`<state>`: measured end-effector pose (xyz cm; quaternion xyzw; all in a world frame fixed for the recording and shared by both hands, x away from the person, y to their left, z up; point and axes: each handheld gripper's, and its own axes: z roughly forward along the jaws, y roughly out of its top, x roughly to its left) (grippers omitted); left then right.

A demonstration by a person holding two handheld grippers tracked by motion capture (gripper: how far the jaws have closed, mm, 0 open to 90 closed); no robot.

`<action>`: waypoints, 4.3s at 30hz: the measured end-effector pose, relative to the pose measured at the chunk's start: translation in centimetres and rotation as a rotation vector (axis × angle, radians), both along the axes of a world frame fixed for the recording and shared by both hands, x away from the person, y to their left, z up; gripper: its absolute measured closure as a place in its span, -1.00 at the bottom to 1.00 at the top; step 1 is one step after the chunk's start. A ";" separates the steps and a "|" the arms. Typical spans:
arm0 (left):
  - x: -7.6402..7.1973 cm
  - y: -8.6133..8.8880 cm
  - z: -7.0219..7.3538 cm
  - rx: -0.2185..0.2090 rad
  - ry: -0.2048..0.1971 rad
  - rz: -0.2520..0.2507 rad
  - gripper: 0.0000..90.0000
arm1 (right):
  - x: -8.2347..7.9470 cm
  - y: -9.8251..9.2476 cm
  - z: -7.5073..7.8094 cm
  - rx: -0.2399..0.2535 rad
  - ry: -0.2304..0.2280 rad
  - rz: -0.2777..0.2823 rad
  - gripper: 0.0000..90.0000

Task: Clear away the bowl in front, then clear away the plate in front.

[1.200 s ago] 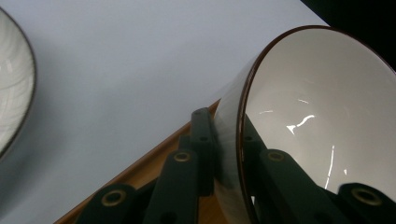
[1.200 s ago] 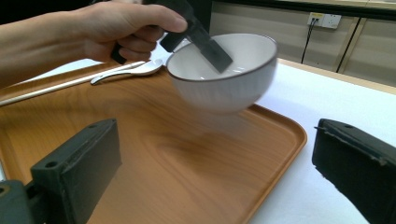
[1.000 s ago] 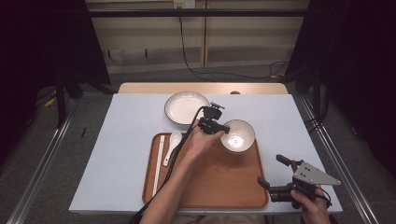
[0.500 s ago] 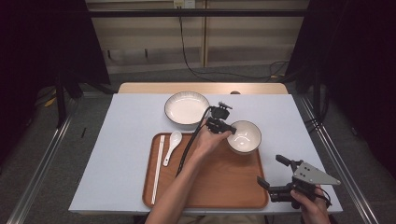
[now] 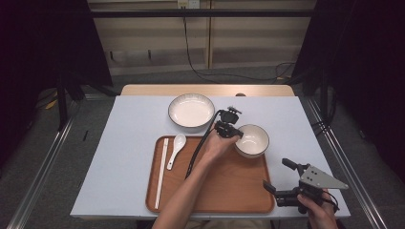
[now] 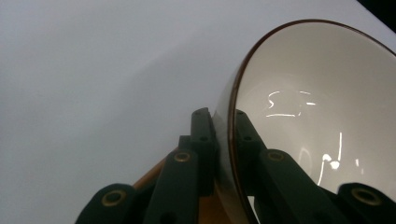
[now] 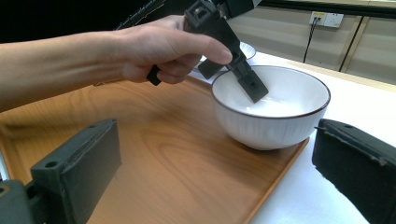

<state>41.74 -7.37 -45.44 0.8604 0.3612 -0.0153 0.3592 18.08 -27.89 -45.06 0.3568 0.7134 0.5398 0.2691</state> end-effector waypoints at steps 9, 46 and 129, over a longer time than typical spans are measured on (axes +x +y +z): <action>0.0 -0.4 0.1 0.007 -0.010 -0.008 0.83 | 0.0 0.1 0.0 -0.001 0.004 0.003 -0.98; -1.8 3.1 1.3 0.002 -0.211 -0.002 -0.93 | -0.1 0.0 0.0 0.002 0.001 0.001 -0.98; 8.0 21.9 1.8 0.048 -0.160 0.485 -0.75 | 0.1 0.1 0.0 0.000 0.005 0.019 -0.97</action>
